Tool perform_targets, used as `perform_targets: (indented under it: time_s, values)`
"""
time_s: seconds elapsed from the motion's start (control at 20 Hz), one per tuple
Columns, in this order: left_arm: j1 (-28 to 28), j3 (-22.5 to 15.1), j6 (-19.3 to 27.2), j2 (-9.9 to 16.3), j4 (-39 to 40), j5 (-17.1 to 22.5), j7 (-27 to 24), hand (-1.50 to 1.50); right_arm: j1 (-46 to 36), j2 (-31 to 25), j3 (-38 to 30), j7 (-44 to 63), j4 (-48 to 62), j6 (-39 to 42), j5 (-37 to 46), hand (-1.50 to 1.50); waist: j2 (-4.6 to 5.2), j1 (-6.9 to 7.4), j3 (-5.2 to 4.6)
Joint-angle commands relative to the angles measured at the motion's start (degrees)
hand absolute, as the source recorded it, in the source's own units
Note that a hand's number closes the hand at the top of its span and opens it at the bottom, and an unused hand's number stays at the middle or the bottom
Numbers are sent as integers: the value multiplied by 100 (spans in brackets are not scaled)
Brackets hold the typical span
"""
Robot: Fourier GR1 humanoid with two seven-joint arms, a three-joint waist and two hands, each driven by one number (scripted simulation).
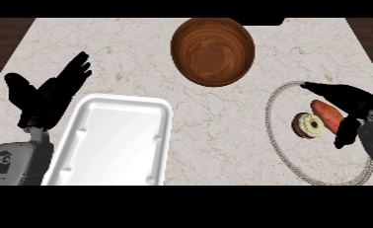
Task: Pick the sweet potato from the placemat and place it in the bowl
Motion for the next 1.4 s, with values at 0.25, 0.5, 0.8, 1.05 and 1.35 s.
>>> perform_targets:
  time_s: [0.25, 0.5, 0.8, 1.05, 1.35]
  values:
    - [64, 231, -96, 48, -637, 147, 595, 0, -438, 228, -68, -428, 1317, -537, 454, 150, -5, 25, 1]
    - [-148, 123, -71, -175, 20, -173, 40, 0, -599, 301, -203, -974, 1607, -1293, 514, 150, 5, -1, 0]
    - [461, 328, -454, -24, -443, 47, 40, 0, -653, 462, -225, -1037, 1707, -1498, 660, 150, -2, 26, 0]
    - [-26, 299, -198, -228, -64, -180, 99, 0, -579, 299, -357, -1210, 1132, -1142, 555, 150, -4, -13, -2]
    - [139, 190, -220, -290, -240, -267, 71, 0, -972, -60, -534, -2117, 1680, -1426, 477, 150, 22, 82, 4]
